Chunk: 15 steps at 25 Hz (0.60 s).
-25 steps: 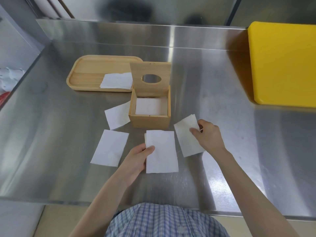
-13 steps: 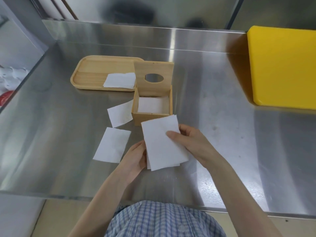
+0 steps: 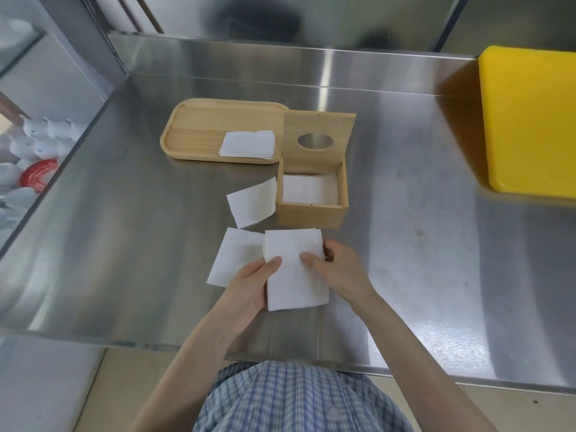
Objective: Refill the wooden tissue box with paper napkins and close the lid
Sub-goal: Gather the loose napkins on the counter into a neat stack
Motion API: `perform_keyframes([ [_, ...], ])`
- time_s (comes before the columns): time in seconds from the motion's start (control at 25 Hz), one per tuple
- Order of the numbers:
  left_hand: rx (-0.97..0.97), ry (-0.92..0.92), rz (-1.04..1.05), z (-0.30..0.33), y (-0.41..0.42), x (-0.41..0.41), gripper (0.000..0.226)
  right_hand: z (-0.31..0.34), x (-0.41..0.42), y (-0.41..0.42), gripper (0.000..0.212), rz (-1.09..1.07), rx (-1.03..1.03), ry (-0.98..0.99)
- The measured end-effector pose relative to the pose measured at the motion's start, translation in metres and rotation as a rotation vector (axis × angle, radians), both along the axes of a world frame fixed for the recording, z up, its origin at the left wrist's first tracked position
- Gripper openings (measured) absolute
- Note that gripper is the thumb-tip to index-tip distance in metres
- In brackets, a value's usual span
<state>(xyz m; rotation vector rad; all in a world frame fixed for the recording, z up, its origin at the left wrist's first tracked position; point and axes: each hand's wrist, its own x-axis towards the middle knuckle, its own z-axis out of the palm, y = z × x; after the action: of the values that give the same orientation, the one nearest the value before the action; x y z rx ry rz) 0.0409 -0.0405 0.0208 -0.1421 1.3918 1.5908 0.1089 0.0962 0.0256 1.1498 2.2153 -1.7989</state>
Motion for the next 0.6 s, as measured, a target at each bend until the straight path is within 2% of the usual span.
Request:
perform_keyframes([
  [0.28,-0.044,0.034,0.007,-0.003,-0.039,-0.032,0.022,-0.014,-0.028,-0.024,0.035,-0.075,-0.049,0.031],
  [0.48,-0.033,0.071,0.074,-0.004,-0.067,-0.064,0.021,-0.03,-0.056,-0.04,0.015,0.005,0.161,-0.038],
  [0.6,-0.016,0.082,0.095,-0.007,-0.075,-0.079,0.022,-0.039,-0.071,-0.049,0.036,0.118,0.32,-0.142],
])
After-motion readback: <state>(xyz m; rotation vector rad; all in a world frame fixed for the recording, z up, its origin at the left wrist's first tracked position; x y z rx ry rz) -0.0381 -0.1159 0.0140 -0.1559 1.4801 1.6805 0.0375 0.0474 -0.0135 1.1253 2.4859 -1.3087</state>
